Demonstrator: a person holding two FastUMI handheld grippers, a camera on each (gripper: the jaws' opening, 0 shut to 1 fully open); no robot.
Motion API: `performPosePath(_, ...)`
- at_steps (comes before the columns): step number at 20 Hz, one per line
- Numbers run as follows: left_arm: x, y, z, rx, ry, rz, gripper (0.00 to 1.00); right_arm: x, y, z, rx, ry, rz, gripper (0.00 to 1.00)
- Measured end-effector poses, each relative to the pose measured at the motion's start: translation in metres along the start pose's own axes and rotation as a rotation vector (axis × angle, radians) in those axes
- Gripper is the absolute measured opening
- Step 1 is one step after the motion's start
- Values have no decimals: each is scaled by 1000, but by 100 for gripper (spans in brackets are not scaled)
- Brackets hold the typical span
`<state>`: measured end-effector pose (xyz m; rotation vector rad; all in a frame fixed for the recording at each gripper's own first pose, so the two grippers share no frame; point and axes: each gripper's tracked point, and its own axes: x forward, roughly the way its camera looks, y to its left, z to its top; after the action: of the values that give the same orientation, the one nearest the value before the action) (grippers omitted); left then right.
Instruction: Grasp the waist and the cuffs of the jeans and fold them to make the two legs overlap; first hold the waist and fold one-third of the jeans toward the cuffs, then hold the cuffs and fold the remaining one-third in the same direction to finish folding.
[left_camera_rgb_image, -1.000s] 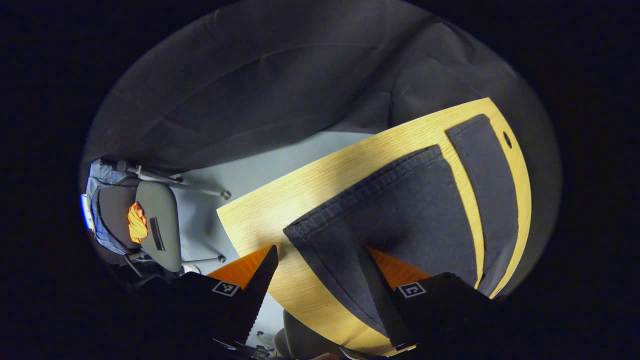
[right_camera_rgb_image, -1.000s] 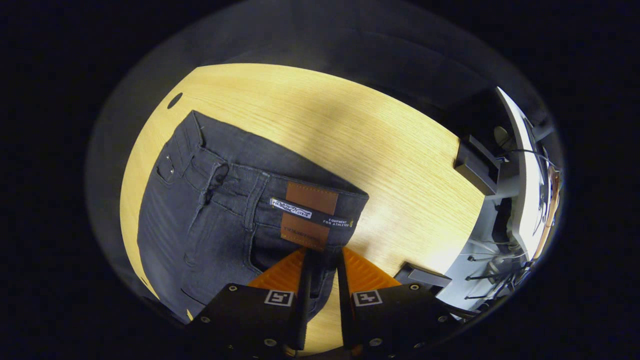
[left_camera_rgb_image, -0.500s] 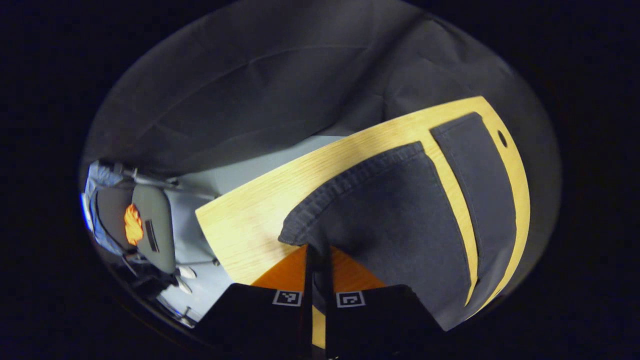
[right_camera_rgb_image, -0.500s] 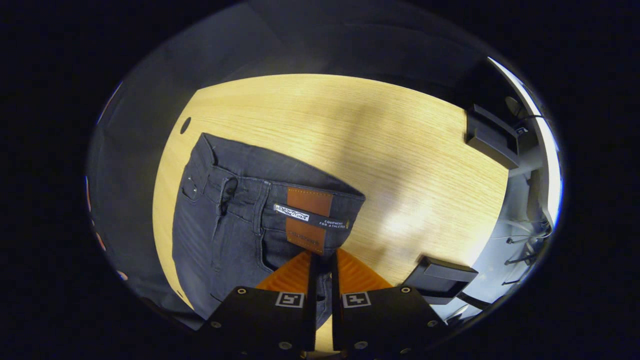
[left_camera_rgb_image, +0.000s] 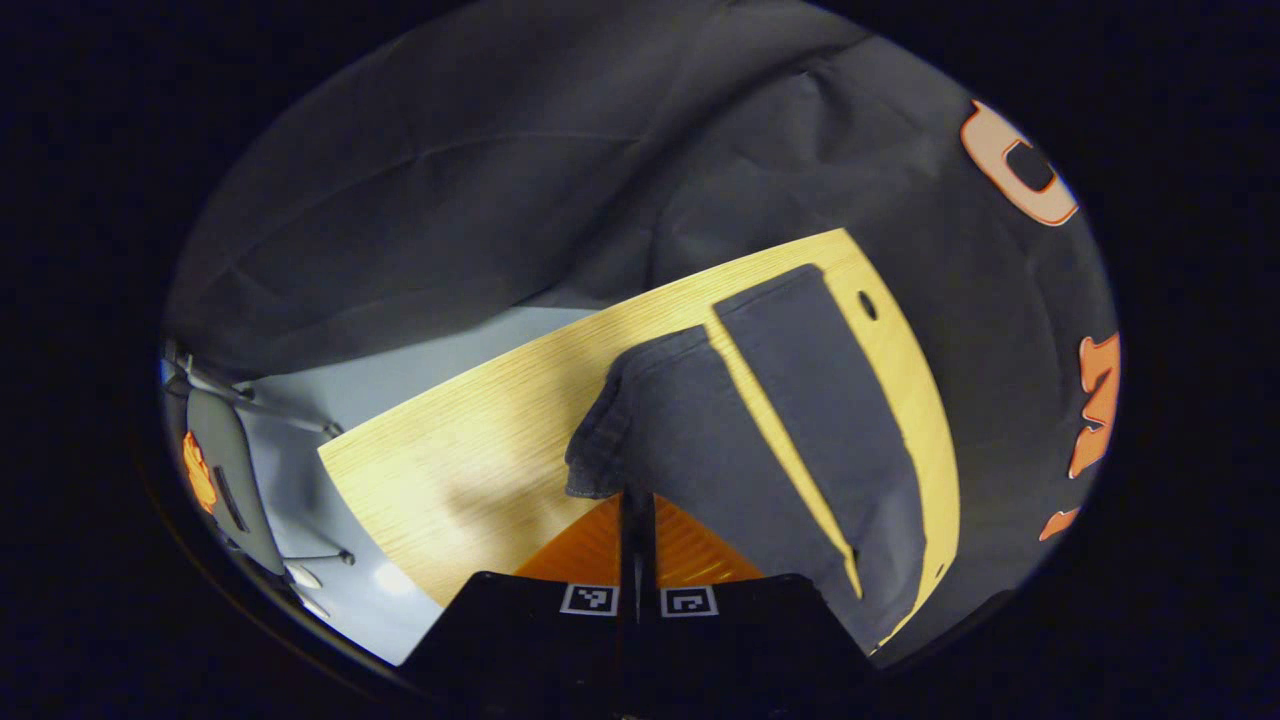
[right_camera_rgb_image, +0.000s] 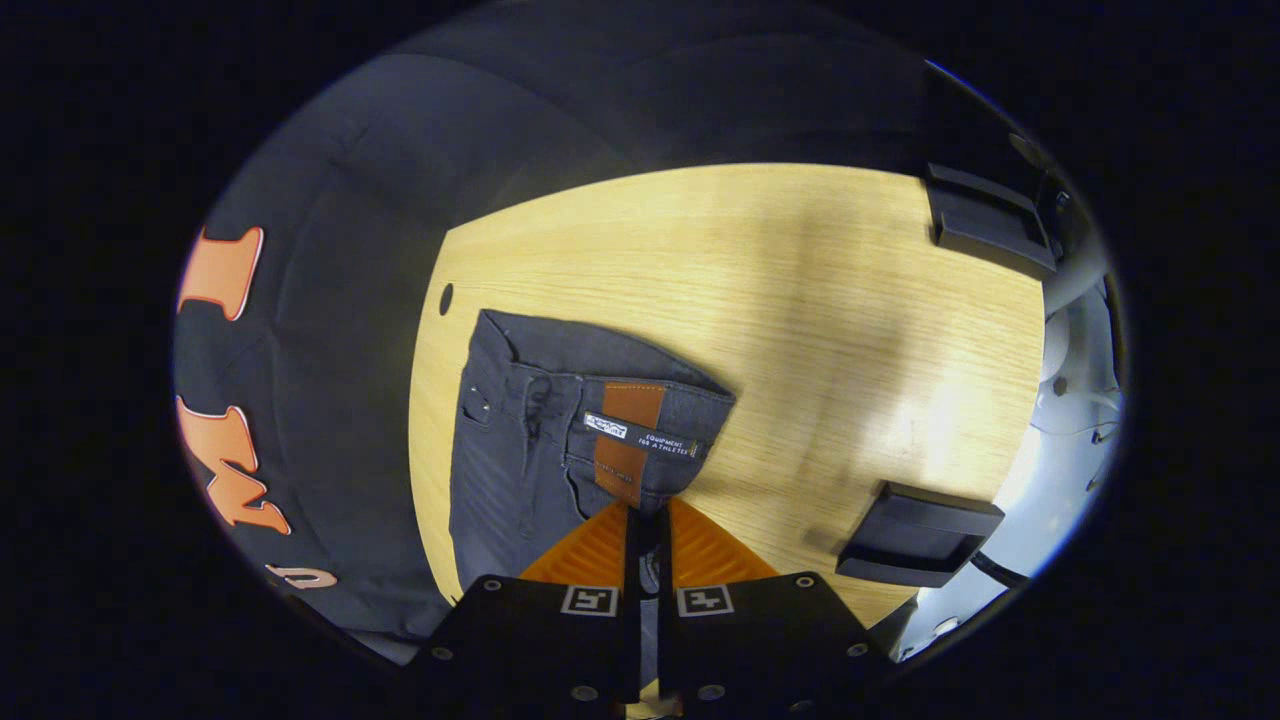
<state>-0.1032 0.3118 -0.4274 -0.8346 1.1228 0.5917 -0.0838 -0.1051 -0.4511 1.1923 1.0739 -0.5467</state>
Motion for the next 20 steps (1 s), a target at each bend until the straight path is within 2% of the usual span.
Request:
performPosePath(5, -13, -52, 22, -11, -13, -136, 1, -22, 45, 1, -36, -45, 75, 7)
performPosePath(9, -14, -73, 45, 6, -6, -193, 1, -27, 65, -2, -62, -49, 66, 7)
performPosePath(20, 14, -136, 93, 158, 60, -254, 1, -42, 133, 15, -46, -119, 60, 7)
